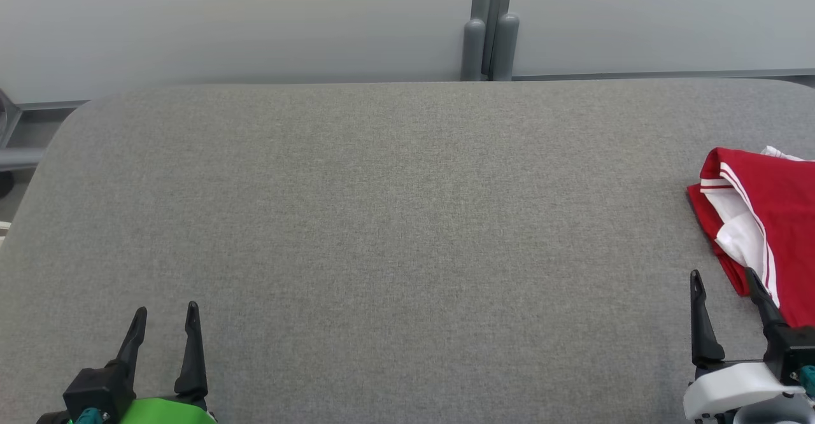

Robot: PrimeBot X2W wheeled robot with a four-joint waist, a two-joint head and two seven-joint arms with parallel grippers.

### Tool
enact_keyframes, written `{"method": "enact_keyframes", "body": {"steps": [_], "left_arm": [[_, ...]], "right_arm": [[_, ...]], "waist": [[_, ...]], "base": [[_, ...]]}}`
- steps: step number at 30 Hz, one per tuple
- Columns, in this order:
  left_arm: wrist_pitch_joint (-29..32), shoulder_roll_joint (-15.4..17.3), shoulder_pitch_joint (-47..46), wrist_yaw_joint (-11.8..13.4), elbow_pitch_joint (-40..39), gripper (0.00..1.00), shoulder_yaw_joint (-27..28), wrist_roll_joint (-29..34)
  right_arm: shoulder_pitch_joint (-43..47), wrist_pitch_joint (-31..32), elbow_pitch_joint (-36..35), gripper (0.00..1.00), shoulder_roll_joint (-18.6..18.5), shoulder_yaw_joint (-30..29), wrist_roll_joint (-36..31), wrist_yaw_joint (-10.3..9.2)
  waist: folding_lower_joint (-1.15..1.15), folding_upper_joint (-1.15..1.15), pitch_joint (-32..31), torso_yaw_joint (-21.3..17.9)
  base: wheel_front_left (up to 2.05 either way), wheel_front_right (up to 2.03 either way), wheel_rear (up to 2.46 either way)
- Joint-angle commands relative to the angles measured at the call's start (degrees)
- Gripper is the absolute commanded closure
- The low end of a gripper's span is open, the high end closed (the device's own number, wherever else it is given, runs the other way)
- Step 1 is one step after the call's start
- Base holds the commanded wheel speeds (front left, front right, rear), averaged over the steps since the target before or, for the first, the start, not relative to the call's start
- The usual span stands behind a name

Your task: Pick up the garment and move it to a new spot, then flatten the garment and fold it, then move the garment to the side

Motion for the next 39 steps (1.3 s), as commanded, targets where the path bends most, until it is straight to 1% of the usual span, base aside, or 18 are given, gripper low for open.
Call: {"method": "enact_keyframes", "body": {"steps": [1,7,13,21,22,38,39], "left_arm": [[-0.2,-0.1,0.9,-0.6,0.1,0.0,0.6,0.5],[-0.2,-0.9,1.4,-1.7,0.6,0.0,1.9,1.9],[-0.2,-1.5,1.4,-2.6,1.4,0.0,2.4,3.0],[-0.2,-2.2,1.5,-3.1,1.8,0.0,2.9,3.5],[0.0,-2.1,1.0,-3.0,1.8,0.0,2.7,3.3],[-0.1,-2.7,1.2,-2.9,1.6,0.0,2.8,3.9],[0.0,-3.0,1.4,-3.0,2.5,1.0,2.6,3.6]], "right_arm": [[1.5,-0.2,-0.6,0.0,0.0,-0.4,0.9,-0.06],[2.5,-0.2,-0.4,0.0,0.0,-1.1,0.9,-0.06],[1.3,-0.2,-0.2,0.0,0.0,-1.0,0.6,-0.06],[1.8,-0.2,0.0,0.0,0.0,-0.7,0.4,-0.06],[1.8,0.0,0.0,0.0,0.1,-0.7,0.5,0.0],[2.2,0.0,-0.6,0.0,0.0,-0.2,0.4,-0.01],[2.1,0.0,0.5,1.0,0.5,-0.2,0.5,0.01]], "waist": [[0.0,0.5,-0.4,-0.1],[0.0,0.5,-1.2,-1.0],[0.0,0.5,-1.6,-1.3],[0.0,0.5,-1.7,-1.3],[0.0,0.0,-1.7,-1.3],[0.0,0.07,-1.8,-1.6],[0.0,0.0,-1.8,-1.6]], "base": [[0.0,0.0,0.0],[0.0,0.0,0.0],[0.0,0.0,0.0],[0.0,0.0,0.0],[0.0,0.0,0.0],[0.0,0.0,0.0],[0.0,0.0,0.0]]}}
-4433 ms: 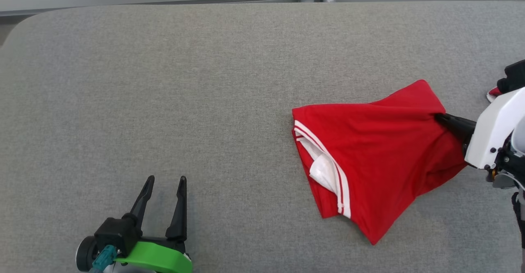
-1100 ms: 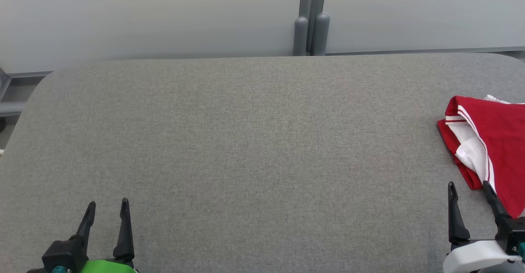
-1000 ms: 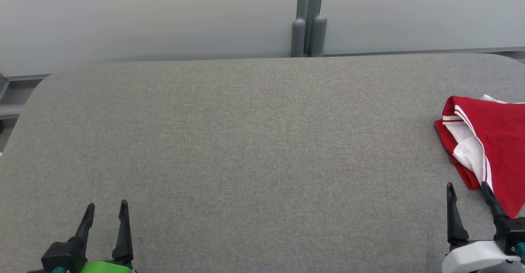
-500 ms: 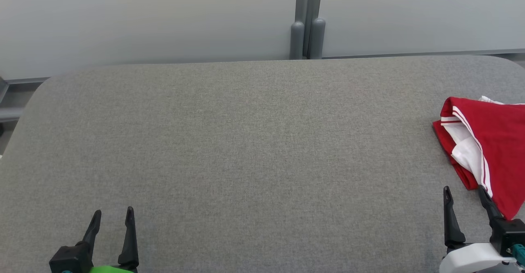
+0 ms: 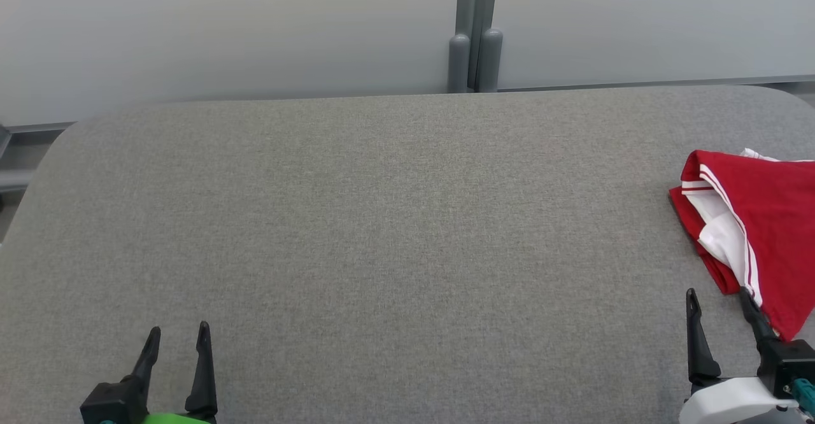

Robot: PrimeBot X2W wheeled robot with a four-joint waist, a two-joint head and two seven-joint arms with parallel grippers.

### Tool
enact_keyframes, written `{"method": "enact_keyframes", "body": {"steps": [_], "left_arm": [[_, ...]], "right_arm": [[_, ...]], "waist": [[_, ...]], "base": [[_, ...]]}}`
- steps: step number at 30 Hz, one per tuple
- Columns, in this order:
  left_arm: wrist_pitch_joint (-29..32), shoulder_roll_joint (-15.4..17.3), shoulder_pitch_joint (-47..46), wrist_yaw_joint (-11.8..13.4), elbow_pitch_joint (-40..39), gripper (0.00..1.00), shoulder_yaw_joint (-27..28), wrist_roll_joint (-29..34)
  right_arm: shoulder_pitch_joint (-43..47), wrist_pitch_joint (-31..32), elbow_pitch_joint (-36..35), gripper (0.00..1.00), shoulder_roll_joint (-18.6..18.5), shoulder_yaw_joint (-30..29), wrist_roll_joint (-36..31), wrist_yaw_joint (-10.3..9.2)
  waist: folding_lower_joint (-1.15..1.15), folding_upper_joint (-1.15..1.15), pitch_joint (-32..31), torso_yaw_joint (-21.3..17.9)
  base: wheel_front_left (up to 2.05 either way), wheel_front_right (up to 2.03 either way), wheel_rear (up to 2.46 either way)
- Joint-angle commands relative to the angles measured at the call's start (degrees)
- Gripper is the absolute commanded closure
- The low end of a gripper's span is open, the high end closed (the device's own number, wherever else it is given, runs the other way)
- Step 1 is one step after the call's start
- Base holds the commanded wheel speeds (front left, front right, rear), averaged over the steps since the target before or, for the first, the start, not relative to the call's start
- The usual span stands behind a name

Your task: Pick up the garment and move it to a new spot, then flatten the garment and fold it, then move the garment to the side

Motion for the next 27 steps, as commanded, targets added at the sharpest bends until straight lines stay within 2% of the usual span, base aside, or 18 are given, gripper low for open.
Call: {"method": "enact_keyframes", "body": {"steps": [1,5,19,27], "left_arm": [[0.1,-0.1,-0.1,0.0,0.3,1.0,0.0,-0.1],[0.3,-0.8,0.1,0.0,2.4,1.0,-0.2,-0.1],[4.1,-1.7,-2.4,-0.5,2.1,1.0,0.9,-14.5],[5.6,-2.1,-3.4,-0.7,1.9,1.0,1.2,-20.9]], "right_arm": [[-0.1,0.0,0.4,1.0,0.0,0.0,0.1,0.01],[0.0,0.3,2.8,1.0,0.7,0.0,0.1,0.01],[-2.6,4.8,3.7,1.0,0.5,0.4,17.7,0.0],[-3.5,6.5,3.8,1.0,0.3,0.8,25.5,0.0]], "waist": [[0.0,0.0,0.0,0.0],[0.0,0.0,0.0,0.0],[0.0,0.06,-0.1,-0.3],[0.0,0.09,-0.1,-0.4]], "base": [[0.0,0.0,0.0],[0.0,0.0,0.0],[0.0,0.0,0.0],[0.0,0.0,0.0]]}}
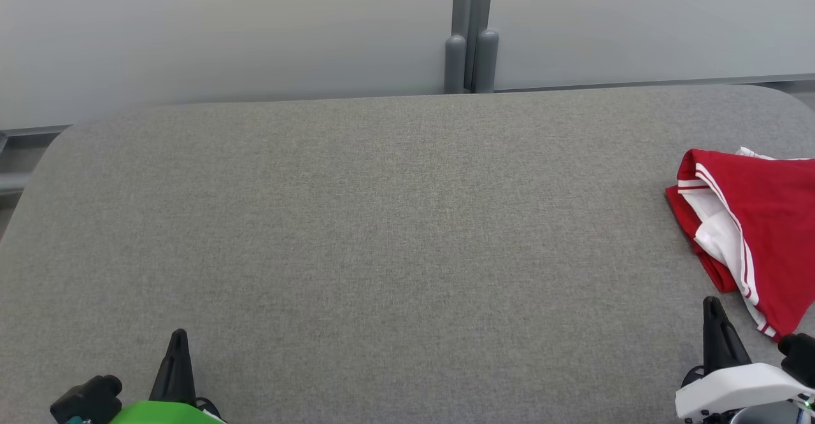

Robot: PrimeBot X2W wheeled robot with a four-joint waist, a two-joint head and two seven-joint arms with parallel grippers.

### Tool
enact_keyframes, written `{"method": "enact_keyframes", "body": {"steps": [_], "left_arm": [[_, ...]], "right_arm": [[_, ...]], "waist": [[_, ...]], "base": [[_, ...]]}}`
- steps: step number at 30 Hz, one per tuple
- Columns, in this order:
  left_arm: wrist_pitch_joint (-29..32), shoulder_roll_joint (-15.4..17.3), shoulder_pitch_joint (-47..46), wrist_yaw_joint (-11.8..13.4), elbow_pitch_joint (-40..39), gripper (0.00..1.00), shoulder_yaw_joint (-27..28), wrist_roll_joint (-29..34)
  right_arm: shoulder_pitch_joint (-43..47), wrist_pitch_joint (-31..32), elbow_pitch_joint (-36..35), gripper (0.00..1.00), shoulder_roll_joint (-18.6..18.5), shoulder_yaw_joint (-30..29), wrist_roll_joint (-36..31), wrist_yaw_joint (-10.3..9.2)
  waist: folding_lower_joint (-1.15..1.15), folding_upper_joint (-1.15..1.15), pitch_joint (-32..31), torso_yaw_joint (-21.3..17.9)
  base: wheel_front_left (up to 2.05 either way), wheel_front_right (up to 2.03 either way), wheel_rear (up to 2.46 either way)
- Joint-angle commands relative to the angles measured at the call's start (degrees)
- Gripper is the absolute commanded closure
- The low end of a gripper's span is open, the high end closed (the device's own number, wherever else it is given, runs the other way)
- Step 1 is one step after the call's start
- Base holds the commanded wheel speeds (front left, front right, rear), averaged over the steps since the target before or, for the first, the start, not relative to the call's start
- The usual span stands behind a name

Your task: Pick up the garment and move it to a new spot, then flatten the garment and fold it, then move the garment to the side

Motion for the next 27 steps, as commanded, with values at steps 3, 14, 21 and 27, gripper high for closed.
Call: {"method": "enact_keyframes", "body": {"steps": [3,14,21,27], "left_arm": [[0.8,-0.1,-2.2,-0.3,-1.0,1.0,0.6,-3.9],[3.0,-0.6,-3.7,-0.6,-1.3,1.0,1.2,-12.7],[4.3,-0.8,-4.5,-0.7,-1.4,1.0,1.5,-17.8],[5.3,-1.1,-5.2,-0.9,-1.6,1.0,1.8,-21.8]], "right_arm": [[-1.9,0.9,-0.6,1.0,-0.6,0.2,4.6,-0.01],[-3.3,3.5,-0.1,1.0,-0.8,0.5,15.3,-0.01],[-4.2,5.0,0.1,1.0,-0.9,0.7,21.5,-0.02],[-4.9,6.1,0.3,1.0,-0.9,0.9,26.4,-0.02]], "waist": [[0.0,0.09,0.0,-0.1],[0.0,0.14,-0.1,-0.3],[0.0,0.17,-0.1,-0.4],[0.0,0.19,-0.2,-0.5]], "base": [[0.0,0.0,0.0],[0.0,0.0,0.0],[0.0,0.0,0.0],[0.0,0.0,0.0]]}}
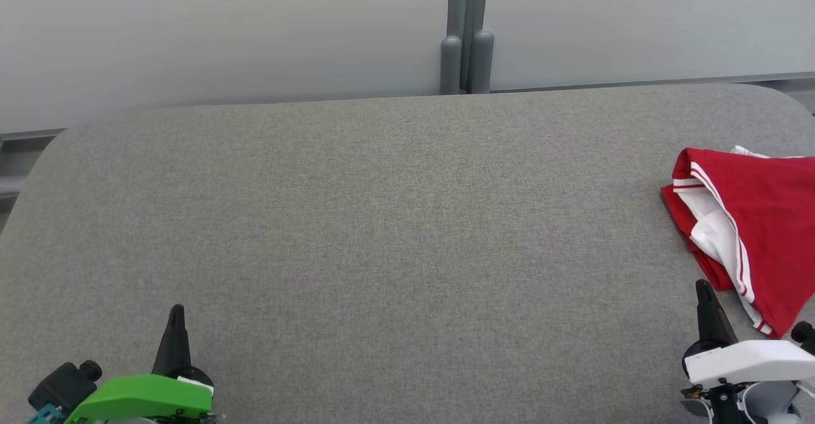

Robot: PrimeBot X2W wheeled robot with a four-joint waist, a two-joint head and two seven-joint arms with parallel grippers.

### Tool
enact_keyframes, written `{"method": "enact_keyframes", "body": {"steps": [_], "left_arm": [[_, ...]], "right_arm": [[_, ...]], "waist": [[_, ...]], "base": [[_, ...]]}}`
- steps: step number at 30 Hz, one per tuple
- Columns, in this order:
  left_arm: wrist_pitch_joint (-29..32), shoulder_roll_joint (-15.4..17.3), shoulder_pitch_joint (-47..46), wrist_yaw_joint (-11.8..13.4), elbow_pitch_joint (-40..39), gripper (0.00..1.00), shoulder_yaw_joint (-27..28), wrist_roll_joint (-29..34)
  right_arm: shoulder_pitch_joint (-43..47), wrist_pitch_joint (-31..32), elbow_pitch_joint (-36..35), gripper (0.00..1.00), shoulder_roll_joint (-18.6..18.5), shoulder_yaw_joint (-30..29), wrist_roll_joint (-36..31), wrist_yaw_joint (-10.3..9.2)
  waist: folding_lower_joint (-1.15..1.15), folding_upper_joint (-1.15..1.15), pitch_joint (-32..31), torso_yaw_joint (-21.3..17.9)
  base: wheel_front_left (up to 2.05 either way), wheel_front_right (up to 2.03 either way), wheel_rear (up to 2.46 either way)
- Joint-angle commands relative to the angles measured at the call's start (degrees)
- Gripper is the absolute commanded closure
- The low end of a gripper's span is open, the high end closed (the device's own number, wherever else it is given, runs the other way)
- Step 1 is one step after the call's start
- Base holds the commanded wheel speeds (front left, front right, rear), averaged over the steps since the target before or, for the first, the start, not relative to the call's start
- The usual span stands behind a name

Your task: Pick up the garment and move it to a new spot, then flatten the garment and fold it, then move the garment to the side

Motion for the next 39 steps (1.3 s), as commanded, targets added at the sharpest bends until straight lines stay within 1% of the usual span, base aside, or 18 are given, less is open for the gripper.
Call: {"method": "enact_keyframes", "body": {"steps": [1,9,39], "left_arm": [[0.5,0.2,-1.8,-0.3,-0.7,1.0,0.4,-2.0],[1.8,-0.1,-2.6,-0.5,-0.8,1.0,0.7,-6.9],[5.8,-1.1,-5.1,-1.1,-1.3,1.0,1.7,-22.9]], "right_arm": [[-1.3,0.5,-0.4,1.0,-0.4,0.0,2.2,-0.01],[-2.2,1.9,-0.1,1.0,-0.5,0.2,8.3,0.0],[-4.8,6.6,0.8,1.0,-0.8,0.9,27.6,-0.01]], "waist": [[0.0,0.19,0.0,0.0],[0.0,0.23,-0.1,-0.2],[0.0,0.35,-0.2,-0.8]], "base": [[0.0,0.0,0.0],[0.0,0.0,0.0],[0.0,0.0,0.0]]}}
